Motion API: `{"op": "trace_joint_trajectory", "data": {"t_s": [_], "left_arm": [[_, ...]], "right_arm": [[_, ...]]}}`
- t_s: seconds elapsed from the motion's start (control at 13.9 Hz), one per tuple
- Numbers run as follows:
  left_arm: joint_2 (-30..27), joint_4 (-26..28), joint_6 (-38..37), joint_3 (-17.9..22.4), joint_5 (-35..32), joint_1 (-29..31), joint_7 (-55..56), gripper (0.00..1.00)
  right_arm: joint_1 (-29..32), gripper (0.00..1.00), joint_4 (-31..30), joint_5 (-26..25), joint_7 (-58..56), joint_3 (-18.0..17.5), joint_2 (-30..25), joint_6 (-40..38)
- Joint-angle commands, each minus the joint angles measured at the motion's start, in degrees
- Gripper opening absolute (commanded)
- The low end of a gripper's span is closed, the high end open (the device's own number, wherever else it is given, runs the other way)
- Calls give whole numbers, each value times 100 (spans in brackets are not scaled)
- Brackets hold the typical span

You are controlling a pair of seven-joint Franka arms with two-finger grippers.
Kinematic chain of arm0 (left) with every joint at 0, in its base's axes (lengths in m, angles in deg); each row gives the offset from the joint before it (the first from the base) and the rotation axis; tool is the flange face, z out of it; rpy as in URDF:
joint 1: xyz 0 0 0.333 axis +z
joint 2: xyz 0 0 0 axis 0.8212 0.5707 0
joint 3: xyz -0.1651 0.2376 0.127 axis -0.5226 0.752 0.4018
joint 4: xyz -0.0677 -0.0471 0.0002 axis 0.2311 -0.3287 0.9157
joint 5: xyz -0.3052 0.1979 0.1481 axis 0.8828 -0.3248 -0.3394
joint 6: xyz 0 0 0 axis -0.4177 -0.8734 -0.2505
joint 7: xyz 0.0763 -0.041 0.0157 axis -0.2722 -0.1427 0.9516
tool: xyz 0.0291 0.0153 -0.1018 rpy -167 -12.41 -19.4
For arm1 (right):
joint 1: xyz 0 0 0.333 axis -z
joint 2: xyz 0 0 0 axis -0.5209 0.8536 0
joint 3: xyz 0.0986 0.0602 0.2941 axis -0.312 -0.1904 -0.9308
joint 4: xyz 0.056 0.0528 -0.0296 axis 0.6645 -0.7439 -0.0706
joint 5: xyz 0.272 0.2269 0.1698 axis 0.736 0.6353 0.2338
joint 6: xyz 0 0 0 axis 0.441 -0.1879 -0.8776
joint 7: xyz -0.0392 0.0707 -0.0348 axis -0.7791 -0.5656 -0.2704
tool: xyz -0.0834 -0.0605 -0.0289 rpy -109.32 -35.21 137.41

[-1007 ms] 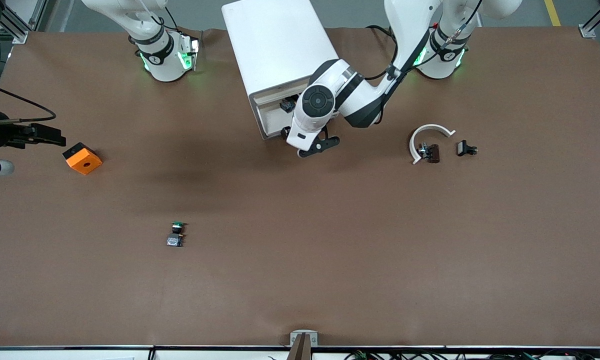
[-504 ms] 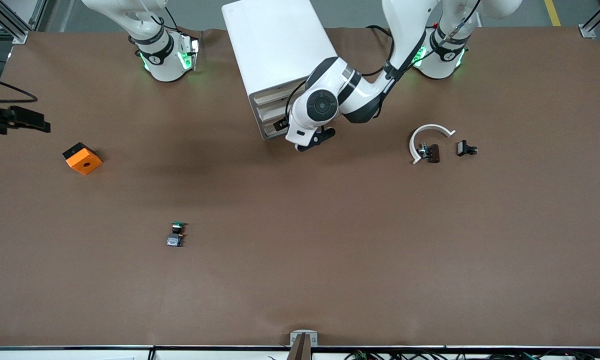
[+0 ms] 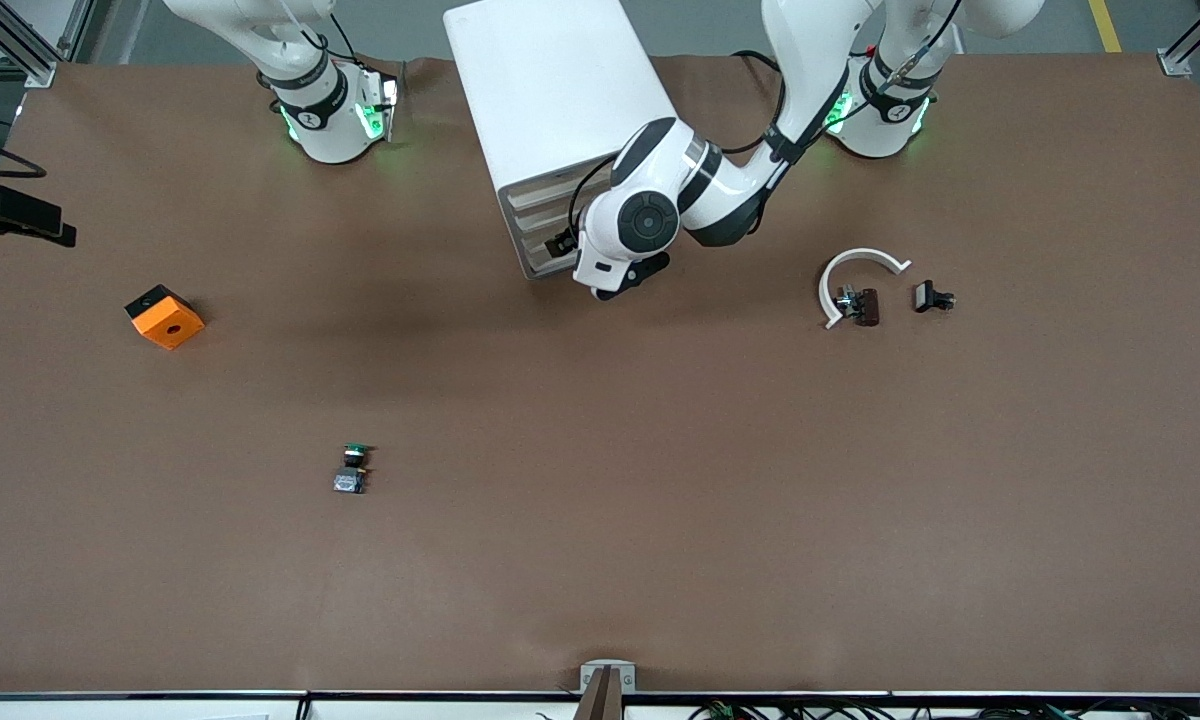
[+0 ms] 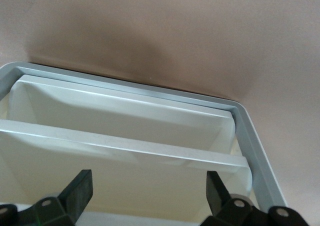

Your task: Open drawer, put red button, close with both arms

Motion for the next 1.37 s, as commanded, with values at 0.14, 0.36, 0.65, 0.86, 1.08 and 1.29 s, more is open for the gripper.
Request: {"op": "trace_joint_trajectory", "data": {"t_s": [0.14, 0.36, 0.65, 0.86, 1.08, 1.29], "left_arm": [[-33, -129, 11, 34, 11, 19, -113, 100], [-33, -454, 12, 130, -936, 247, -123, 100], [-121, -936, 3, 131, -1904, 1089, -210, 100], [-147, -1245, -32, 122, -2362, 1775, -578, 100], [-743, -1237, -661, 131, -2547, 2566, -1298, 100], [-1358, -1228, -1716, 113, -2855, 3295, -2525, 100]], "right_arm": [[154, 100, -536, 135, -241, -6, -548, 225], [163, 100, -1282, 135, -294, -6, -1083, 637], [347, 100, -2102, 135, -645, -6, -1674, 1157], [392, 100, -2067, 135, -778, -6, -1683, 1140], [392, 100, -2041, 135, -726, -15, -1674, 1122], [348, 100, -1962, 135, -297, -68, -1674, 991]]}}
